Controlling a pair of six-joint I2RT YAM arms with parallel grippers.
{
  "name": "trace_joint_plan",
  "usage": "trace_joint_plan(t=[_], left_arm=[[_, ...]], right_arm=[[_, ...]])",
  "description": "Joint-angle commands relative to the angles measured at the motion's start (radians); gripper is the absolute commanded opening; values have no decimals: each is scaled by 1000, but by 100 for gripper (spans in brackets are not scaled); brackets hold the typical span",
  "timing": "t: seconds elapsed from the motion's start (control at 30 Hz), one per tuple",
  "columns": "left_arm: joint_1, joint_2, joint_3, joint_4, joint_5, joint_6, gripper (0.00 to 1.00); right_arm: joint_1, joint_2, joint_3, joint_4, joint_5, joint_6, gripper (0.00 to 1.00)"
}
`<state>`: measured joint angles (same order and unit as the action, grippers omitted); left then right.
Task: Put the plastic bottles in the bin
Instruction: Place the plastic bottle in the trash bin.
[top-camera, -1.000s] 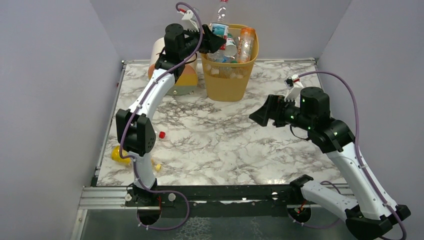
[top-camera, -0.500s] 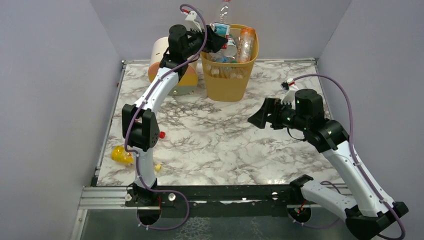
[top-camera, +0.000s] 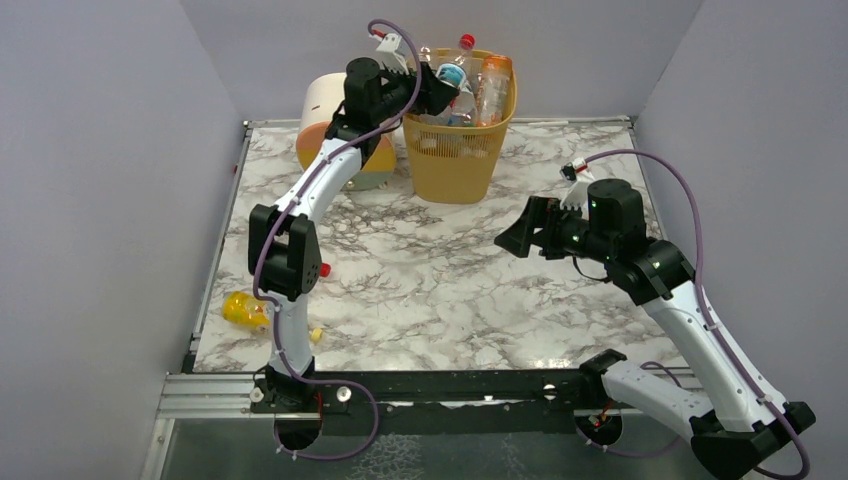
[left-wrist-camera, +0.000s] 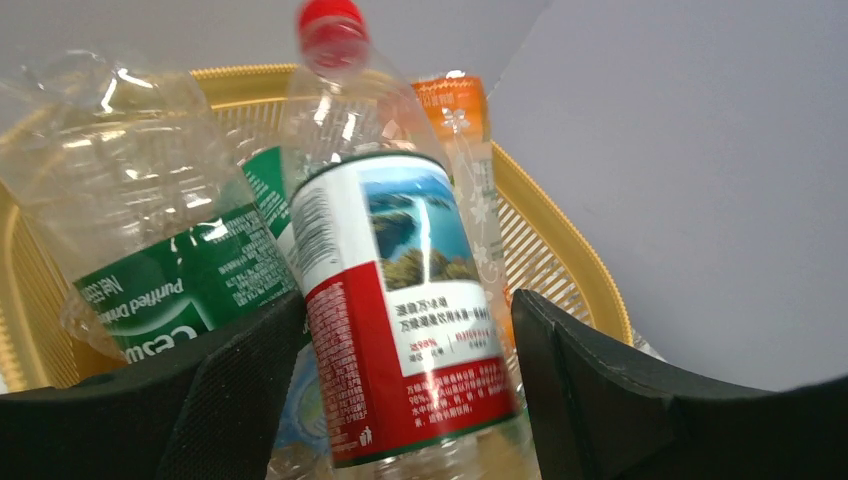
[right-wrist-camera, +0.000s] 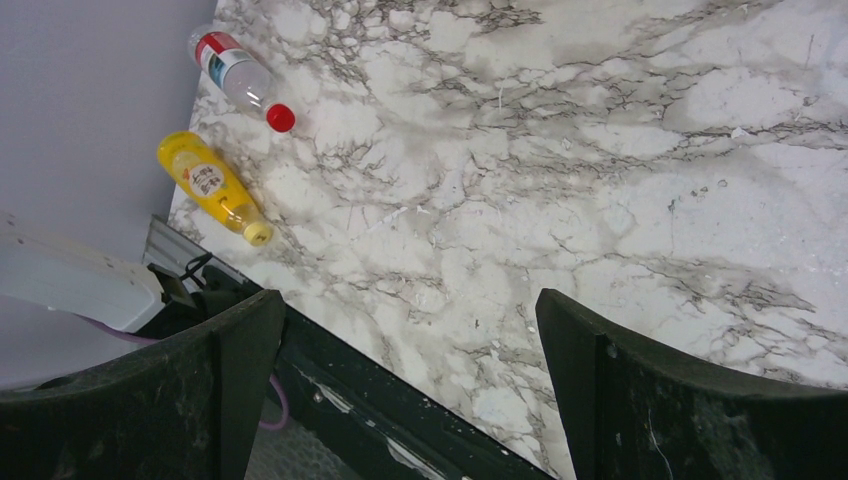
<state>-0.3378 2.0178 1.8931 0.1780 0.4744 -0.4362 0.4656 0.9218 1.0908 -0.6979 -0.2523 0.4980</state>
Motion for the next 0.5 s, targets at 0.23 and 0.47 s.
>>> trace_joint_plan(t=[0.23,0.47], left_arm=[[5,-133,-118,-64,-74,60,99],[7,-174,-65,-135,-88,85,99]], right_arm=[[7,-16,-13,32,-16,16,100],[7,-27,-15,24,-23,23,100]])
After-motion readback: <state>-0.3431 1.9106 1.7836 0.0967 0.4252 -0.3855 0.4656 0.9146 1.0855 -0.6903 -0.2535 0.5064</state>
